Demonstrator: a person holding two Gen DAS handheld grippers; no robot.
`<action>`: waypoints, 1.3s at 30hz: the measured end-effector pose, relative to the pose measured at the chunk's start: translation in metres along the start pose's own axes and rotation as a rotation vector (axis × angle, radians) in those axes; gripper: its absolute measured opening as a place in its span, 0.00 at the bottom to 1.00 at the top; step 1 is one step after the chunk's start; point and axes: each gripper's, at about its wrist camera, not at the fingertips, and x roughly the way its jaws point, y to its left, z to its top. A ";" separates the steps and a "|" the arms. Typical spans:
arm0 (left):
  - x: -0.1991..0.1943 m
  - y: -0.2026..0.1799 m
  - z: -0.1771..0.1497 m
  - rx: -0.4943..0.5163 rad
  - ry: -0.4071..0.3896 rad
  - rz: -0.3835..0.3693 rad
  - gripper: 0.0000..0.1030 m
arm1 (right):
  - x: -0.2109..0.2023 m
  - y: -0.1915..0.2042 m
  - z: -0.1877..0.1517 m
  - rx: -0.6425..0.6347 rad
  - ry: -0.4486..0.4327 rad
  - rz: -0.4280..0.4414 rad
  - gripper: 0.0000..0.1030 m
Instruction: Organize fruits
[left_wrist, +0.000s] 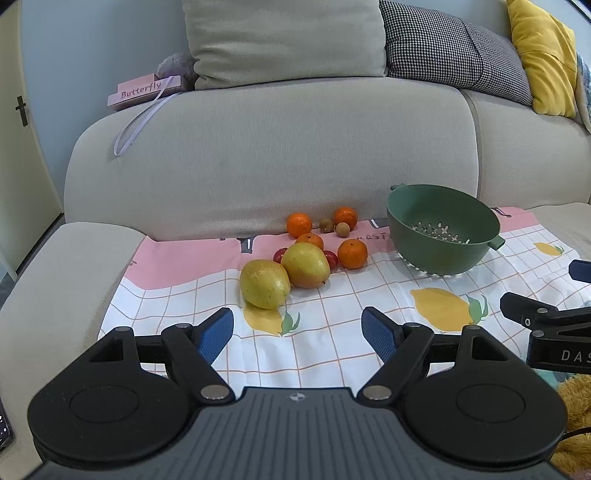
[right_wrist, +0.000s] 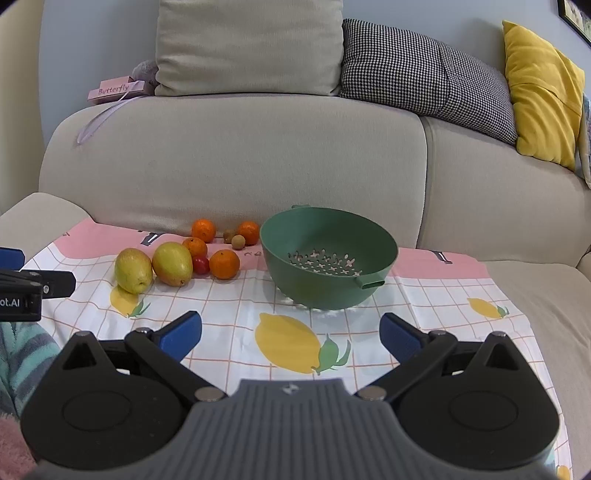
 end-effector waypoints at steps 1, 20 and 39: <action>0.000 0.000 0.000 0.000 0.000 0.000 0.90 | 0.000 0.000 0.000 -0.001 0.001 -0.001 0.96; 0.011 0.006 0.003 0.004 0.023 -0.029 0.86 | 0.015 -0.002 -0.002 0.032 0.017 0.033 0.96; 0.059 0.055 0.027 -0.064 0.130 -0.038 0.65 | 0.084 0.048 0.025 -0.114 0.119 0.250 0.59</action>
